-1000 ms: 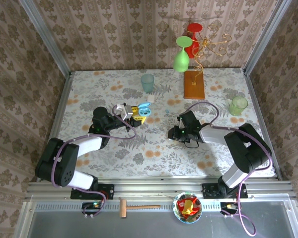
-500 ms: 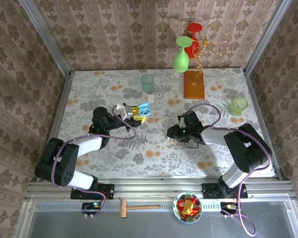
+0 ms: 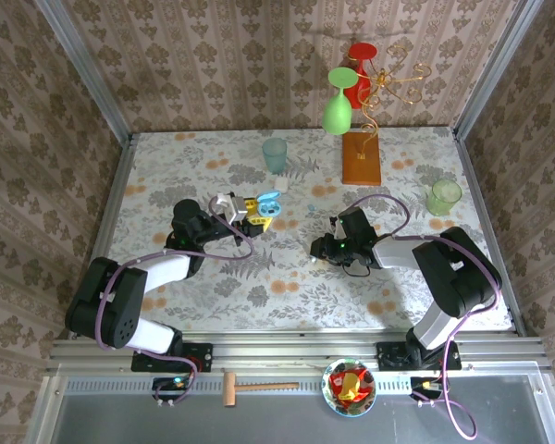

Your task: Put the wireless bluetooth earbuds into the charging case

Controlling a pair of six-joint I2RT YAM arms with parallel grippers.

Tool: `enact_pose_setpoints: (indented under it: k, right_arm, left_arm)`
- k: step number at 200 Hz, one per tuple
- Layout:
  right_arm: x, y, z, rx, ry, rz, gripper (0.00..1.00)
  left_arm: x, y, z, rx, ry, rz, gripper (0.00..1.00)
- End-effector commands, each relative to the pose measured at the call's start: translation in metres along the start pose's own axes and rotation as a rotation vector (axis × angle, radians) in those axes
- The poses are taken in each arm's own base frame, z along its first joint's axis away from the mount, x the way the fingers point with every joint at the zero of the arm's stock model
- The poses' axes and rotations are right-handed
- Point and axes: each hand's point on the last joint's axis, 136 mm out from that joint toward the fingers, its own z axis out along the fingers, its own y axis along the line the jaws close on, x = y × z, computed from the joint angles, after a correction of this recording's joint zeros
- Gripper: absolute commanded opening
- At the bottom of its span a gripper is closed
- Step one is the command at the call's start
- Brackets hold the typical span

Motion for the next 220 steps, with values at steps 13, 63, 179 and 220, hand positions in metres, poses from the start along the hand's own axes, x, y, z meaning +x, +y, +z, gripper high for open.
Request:
enact_pose_setpoints:
  k: [13,63,179,220]
  right_arm:
    - [-0.015,0.001,-0.015,0.072,-0.056,-0.090,0.30]
    - [-0.018,0.013,-0.004,0.012,-0.029,-0.125,0.37]
    - [0.007,0.014,-0.001,-0.091,0.029,-0.097,0.37]
    - [0.004,0.022,0.001,-0.137,0.022,-0.093,0.36]
  left_arm:
    - [-0.014,0.002,-0.002,0.001,-0.031,0.047,0.26]
    - [-0.015,0.003,-0.001,0.001,-0.033,0.049,0.25]
    - [-0.016,0.004,0.000,0.008,-0.035,0.047,0.25]
    - [-0.017,0.003,0.000,0.011,-0.043,0.044,0.25]
